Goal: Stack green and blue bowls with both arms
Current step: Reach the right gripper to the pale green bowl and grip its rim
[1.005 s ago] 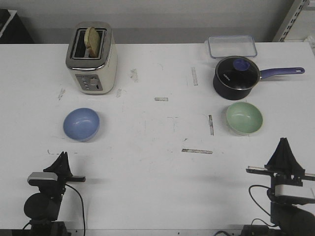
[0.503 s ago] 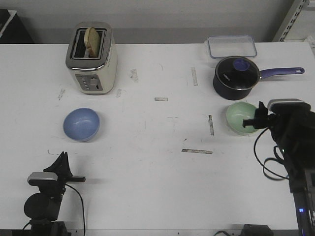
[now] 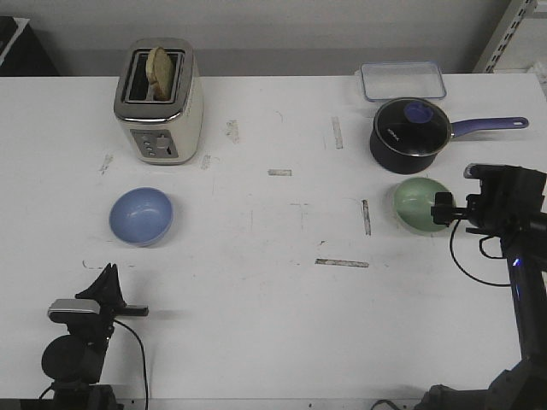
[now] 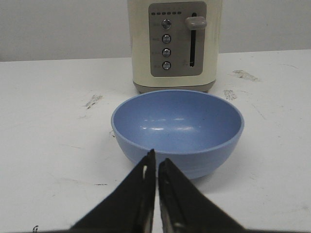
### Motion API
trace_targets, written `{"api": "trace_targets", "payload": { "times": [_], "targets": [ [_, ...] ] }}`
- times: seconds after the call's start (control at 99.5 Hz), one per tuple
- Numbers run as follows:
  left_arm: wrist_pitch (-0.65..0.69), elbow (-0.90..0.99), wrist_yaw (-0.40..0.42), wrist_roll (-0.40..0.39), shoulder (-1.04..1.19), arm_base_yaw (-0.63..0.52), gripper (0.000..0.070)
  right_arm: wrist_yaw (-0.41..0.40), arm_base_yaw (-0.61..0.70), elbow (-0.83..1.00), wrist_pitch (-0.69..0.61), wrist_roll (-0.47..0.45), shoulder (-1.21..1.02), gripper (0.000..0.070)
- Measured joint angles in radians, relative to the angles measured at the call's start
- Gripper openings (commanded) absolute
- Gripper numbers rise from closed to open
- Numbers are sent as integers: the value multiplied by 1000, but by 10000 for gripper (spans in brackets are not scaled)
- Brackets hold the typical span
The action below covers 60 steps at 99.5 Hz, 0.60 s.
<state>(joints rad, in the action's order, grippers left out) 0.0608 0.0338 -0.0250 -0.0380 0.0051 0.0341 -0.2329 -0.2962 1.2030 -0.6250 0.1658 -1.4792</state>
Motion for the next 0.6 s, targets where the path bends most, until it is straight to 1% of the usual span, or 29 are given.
{"api": "trace_targets", "payload": {
  "times": [0.131,0.161,0.241,0.281,0.312,0.402,0.422,0.503,0.533,0.603],
  "targets": [
    [0,0,0,0,0,0,1,-2,0,0,41,36,-69,511],
    [0,0,0,0,0,0,1,-2,0,0,45,42,-84,476],
    [0,0,0,0,0,0,1,-2,0,0,58,48,-119,335],
    [0,0,0,0,0,0,1,-2,0,0,65,50,-129,284],
    [0,0,0,0,0,0,1,-2,0,0,68,53,-134,263],
    [1,0,0,0,0,0,1,-2,0,0,72,57,-141,230],
    [1,0,0,0,0,0,1,-2,0,0,75,58,-143,205],
    [2,0,0,0,0,0,1,-2,0,0,78,59,-154,48],
    [2,0,0,0,0,0,1,-2,0,0,75,59,-158,0],
    [5,0,0,0,0,0,1,0,0,0,76,62,-162,0]
  ]
}}
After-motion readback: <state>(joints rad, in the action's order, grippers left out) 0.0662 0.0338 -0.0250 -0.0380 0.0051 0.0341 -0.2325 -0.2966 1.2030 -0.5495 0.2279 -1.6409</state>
